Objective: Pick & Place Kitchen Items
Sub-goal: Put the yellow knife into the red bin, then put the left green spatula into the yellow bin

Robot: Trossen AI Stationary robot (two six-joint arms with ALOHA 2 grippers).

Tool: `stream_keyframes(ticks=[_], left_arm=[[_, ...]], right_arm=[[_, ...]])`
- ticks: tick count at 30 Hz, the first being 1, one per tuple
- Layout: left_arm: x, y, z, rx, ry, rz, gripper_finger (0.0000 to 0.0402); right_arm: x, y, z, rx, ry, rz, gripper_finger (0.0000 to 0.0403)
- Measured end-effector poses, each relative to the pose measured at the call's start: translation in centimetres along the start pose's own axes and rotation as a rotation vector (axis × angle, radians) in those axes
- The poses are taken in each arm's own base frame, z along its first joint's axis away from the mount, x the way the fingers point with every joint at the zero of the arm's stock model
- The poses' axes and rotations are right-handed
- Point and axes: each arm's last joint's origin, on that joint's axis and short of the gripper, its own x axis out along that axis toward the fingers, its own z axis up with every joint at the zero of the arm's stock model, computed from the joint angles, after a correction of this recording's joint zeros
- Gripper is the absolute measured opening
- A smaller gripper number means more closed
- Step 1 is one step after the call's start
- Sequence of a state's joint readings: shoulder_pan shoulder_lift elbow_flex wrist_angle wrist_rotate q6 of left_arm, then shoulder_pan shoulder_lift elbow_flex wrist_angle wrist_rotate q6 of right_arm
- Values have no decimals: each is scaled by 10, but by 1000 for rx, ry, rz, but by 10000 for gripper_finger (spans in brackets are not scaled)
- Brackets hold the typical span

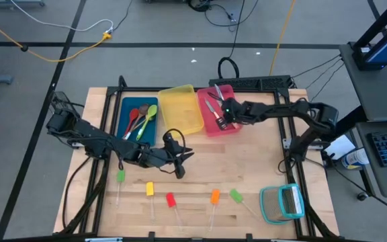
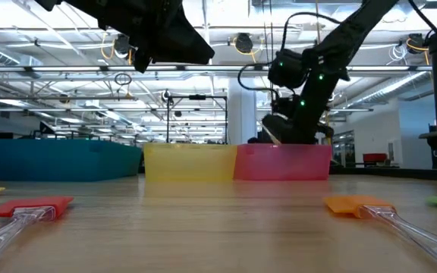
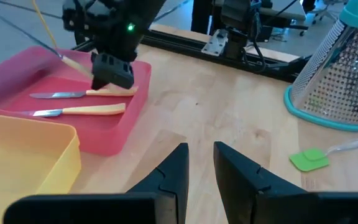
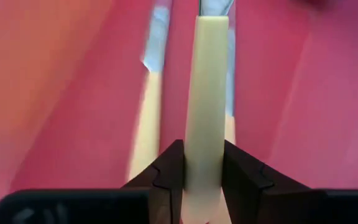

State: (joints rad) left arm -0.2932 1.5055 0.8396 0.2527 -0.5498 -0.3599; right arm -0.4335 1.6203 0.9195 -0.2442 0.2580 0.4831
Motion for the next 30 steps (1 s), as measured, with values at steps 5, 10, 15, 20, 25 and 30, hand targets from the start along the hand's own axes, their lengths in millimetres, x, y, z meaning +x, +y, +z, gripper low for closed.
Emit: stream_keyframes(ticks=[5, 10, 15, 20, 25, 30], left_arm=[[0, 0, 0, 21, 4, 1, 76], [0, 0, -1, 32, 10, 3, 76], [0, 1, -2, 35, 15, 6, 76], [0, 1, -2, 40, 21, 7, 76], [0, 2, -4, 51, 37, 13, 76], [-1, 1, -5, 55, 42, 11, 76]], right_arm=[[11, -8, -5, 3, 68, -50, 74], [15, -7, -4, -1, 61, -49, 84], [17, -6, -4, 5, 49, -29, 98], [16, -5, -3, 8, 36, -25, 103], [16, -4, 0, -7, 5, -12, 104], [16, -2, 2, -20, -16, -1, 104]])
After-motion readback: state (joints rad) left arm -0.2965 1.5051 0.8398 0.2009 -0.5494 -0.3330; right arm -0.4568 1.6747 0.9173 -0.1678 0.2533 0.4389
